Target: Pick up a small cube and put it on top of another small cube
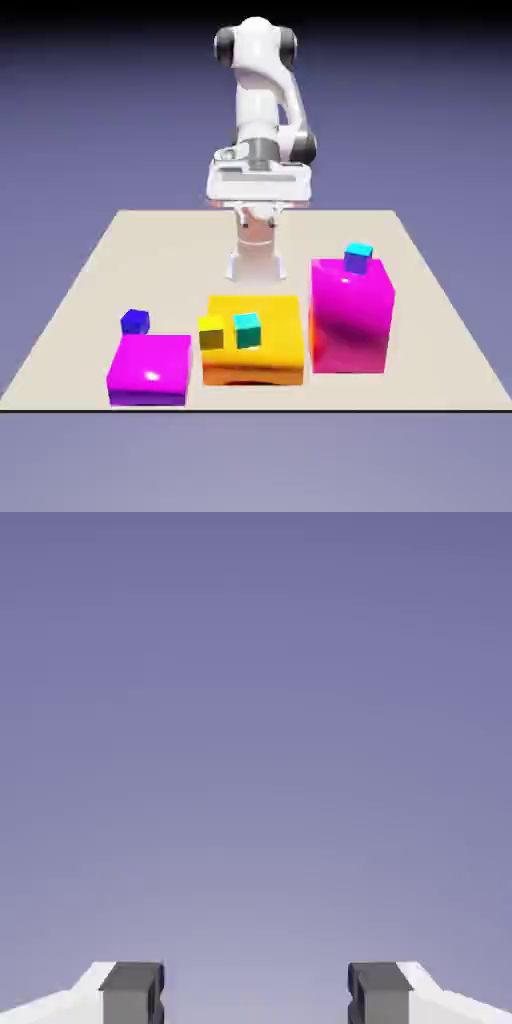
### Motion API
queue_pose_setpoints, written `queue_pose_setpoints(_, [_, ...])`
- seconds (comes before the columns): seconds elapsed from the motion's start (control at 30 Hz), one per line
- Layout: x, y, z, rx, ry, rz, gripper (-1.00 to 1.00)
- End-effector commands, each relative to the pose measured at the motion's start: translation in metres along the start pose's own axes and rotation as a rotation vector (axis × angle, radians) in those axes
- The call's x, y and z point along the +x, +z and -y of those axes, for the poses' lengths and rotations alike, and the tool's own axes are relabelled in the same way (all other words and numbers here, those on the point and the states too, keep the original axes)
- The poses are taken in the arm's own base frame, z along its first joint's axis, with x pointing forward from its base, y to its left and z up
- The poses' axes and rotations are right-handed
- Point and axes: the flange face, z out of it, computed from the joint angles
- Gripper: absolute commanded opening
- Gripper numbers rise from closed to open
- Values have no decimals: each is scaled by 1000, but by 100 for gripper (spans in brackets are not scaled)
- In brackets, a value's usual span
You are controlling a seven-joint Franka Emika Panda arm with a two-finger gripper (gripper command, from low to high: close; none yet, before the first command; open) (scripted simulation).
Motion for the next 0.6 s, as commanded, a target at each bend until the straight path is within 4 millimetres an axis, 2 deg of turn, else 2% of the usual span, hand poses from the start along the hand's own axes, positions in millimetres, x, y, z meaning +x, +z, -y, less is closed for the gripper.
queue_pose_setpoints(0.0, [11,12,-14,-47,74,28,0])
queue_pose_setpoints(0.13, [49,54,-80,-224,377,133,0])
queue_pose_setpoints(0.27, [75,86,-155,-383,686,228,0])
queue_pose_setpoints(0.4, [89,107,-236,-519,1000,314,0])
queue_pose_setpoints(0.57, [90,117,-337,-653,1393,406,0])
